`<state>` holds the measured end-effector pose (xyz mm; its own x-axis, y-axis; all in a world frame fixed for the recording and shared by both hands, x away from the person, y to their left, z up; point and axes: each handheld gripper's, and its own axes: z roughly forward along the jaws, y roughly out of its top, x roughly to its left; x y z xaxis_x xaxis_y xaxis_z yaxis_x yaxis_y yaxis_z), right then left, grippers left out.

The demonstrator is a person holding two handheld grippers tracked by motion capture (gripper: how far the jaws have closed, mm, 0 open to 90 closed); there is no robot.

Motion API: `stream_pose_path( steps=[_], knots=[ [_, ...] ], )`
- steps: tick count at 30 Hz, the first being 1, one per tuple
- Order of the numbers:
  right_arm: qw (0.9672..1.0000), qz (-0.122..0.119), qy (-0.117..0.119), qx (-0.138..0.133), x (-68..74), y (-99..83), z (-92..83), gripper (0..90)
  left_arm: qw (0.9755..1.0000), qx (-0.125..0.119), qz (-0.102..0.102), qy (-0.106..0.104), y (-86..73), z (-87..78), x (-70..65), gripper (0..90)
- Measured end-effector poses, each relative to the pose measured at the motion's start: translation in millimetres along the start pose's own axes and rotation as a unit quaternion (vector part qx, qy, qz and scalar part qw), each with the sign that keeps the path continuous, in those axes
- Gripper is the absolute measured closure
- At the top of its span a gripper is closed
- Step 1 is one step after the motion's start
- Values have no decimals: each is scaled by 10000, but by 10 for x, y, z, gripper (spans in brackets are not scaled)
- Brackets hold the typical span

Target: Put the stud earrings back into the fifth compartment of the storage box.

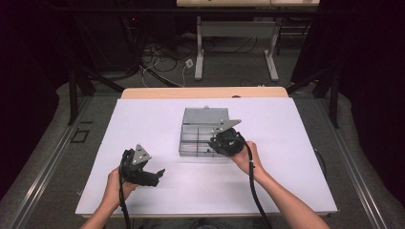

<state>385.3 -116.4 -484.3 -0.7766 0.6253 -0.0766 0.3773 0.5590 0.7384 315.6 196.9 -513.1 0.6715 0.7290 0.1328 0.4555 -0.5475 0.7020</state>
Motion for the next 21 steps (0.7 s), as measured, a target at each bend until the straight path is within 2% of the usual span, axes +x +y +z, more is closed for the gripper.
stream_pose_path(
  steps=[3,7,9,12,21],
  knots=[
    [10000,27,-69,56,-35,18,62,785,10000,50,15,21,-1,-3,9,35],
    [9999,77,-88,75,-87,29,123,785,10000,-26,3,52,-4,10,-5,35],
    [9999,136,-76,74,-101,29,150,784,10000,71,26,6,2,-1,3,35],
    [9998,136,-81,105,-107,21,199,784,10000,23,-32,7,-7,14,-1,35],
    [9997,80,-109,208,-78,30,301,784,10000,21,-9,6,-6,10,0,35]
  ],
)
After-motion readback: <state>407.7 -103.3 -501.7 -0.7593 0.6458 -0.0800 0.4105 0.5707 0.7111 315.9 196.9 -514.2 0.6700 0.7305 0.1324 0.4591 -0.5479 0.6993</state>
